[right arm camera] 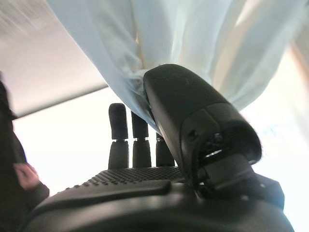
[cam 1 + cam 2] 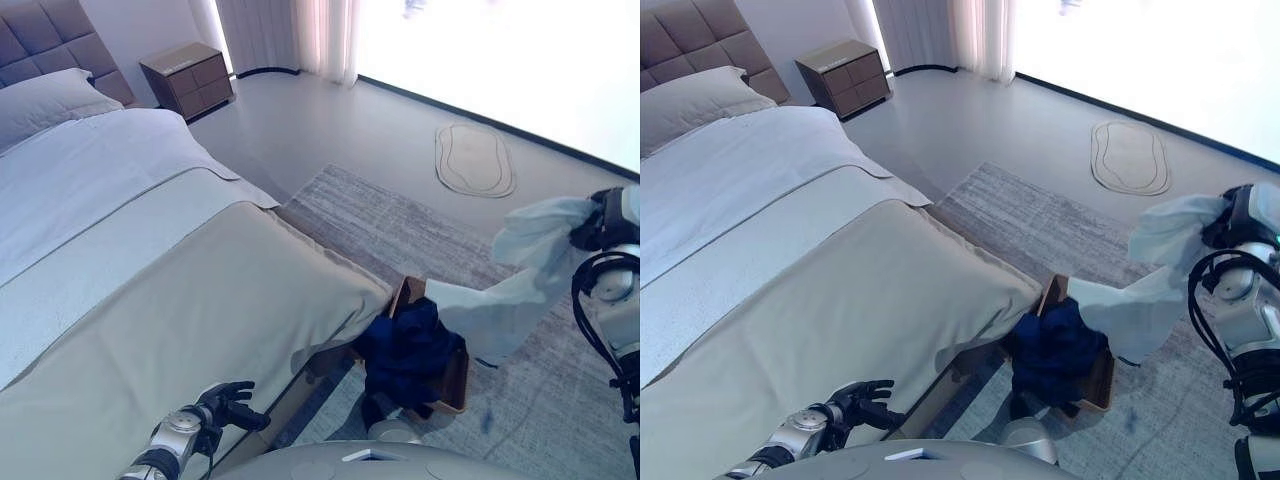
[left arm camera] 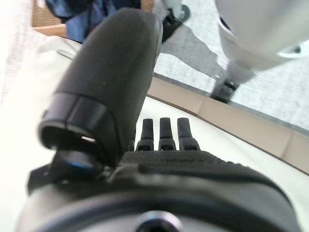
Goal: Pick up the clothes from the bed and place them into the basket
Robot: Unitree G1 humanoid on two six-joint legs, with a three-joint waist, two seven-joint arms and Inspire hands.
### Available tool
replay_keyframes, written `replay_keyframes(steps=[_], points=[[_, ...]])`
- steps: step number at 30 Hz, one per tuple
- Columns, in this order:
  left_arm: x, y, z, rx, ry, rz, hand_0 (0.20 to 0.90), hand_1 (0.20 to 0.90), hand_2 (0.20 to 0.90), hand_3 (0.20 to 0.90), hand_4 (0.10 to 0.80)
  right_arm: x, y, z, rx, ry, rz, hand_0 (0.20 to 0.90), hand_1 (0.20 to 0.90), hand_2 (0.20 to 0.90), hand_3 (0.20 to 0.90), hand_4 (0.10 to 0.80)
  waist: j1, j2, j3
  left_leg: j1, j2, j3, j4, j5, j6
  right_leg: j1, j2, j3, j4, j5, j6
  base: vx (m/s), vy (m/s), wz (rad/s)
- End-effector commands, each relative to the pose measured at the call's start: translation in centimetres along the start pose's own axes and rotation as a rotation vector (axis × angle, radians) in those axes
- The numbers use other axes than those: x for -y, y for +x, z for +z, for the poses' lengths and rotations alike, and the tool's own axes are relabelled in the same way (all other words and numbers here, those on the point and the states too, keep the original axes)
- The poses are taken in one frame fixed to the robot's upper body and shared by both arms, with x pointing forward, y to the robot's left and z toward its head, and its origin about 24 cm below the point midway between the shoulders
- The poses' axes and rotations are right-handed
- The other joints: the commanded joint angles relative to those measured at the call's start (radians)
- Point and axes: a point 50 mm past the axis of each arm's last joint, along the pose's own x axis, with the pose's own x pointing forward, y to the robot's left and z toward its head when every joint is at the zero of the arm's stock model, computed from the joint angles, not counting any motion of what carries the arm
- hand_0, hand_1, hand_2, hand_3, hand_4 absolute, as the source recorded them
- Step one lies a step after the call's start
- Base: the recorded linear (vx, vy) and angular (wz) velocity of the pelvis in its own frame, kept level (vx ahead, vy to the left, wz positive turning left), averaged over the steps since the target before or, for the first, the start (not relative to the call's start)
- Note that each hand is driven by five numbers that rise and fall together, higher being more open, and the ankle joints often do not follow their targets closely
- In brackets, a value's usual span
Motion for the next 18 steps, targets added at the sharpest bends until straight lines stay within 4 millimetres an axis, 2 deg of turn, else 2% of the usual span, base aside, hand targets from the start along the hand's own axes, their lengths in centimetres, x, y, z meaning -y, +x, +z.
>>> replay_keyframes(steps=[1, 2, 3, 5, 13, 18], points=[[-2.3, 0.1, 5.0, 0.141, 0.062, 0.068, 0.9, 0.9, 0.9, 0.9, 0.8, 5.3, 2.1, 4.1, 0.102, 0.096, -0.251, 0.3, 0.3, 0.3, 0.2, 0.1, 0.025, -0.007, 0.073, -0.033, -0.026, -0.094, 0.114, -0.168, 0.064, -0.063, 0.048, -0.081, 0.085, -0.06, -0.034, -0.186, -0.079, 0.0], [-2.3, 0.1, 5.7, 0.163, 0.061, 0.073, 0.9, 0.9, 0.9, 0.9, 0.8, 5.2, 2.2, 4.3, 0.1, 0.104, -0.252, 0.3, 0.3, 0.3, 0.2, 0.1, 0.023, -0.002, 0.089, -0.049, -0.025, -0.099, 0.12, -0.167, 0.062, -0.08, 0.047, -0.084, 0.096, -0.064, -0.037, -0.246, -0.03, 0.07], [-2.3, 0.1, 7.4, 0.217, 0.055, 0.078, 0.9, 0.9, 0.9, 0.9, 0.8, 5.1, 2.4, 4.9, 0.107, 0.113, -0.253, 0.3, 0.3, 0.3, 0.2, 0.1, 0.022, 0.016, 0.131, -0.085, -0.025, -0.107, 0.139, -0.162, 0.057, -0.116, 0.041, -0.093, 0.122, -0.071, -0.045, -0.31, -0.018, 0.1], [-2.2, 0.1, 9.1, 0.277, 0.045, 0.08, 0.9, 0.9, 0.9, 0.9, 0.8, 5.0, 2.7, 5.8, 0.12, 0.12, -0.254, 0.3, 0.3, 0.3, 0.2, 0.1, 0.022, 0.043, 0.179, -0.128, -0.029, -0.122, 0.158, -0.153, 0.052, -0.161, 0.036, -0.099, 0.159, -0.084, -0.057, -0.245, 0.009, 0.06], [-2.5, -0.6, 12.9, 0.433, 0.009, 0.093, 0.9, 0.9, 0.9, 0.9, 0.8, 4.4, 3.5, 8.7, 0.162, 0.124, -0.248, 0.3, 0.3, 0.3, 0.2, 0.1, 0.032, 0.112, 0.305, -0.274, -0.038, -0.158, 0.241, -0.126, 0.041, -0.296, 0.015, -0.139, 0.28, -0.13, -0.085, -0.118, -0.043, 0.0], [-3.4, -1.7, 15.6, 0.545, 0.011, 0.1, 0.9, 0.9, 0.9, 0.9, 0.8, 5.3, 4.0, 10.8, 0.169, 0.168, -0.304, 0.3, 0.3, 0.3, 0.2, 0.1, 0.046, 0.149, 0.381, -0.405, -0.052, -0.185, 0.364, -0.154, 0.039, -0.42, 0.006, -0.153, 0.414, -0.192, -0.104, -0.047, -0.073, 0.0]])
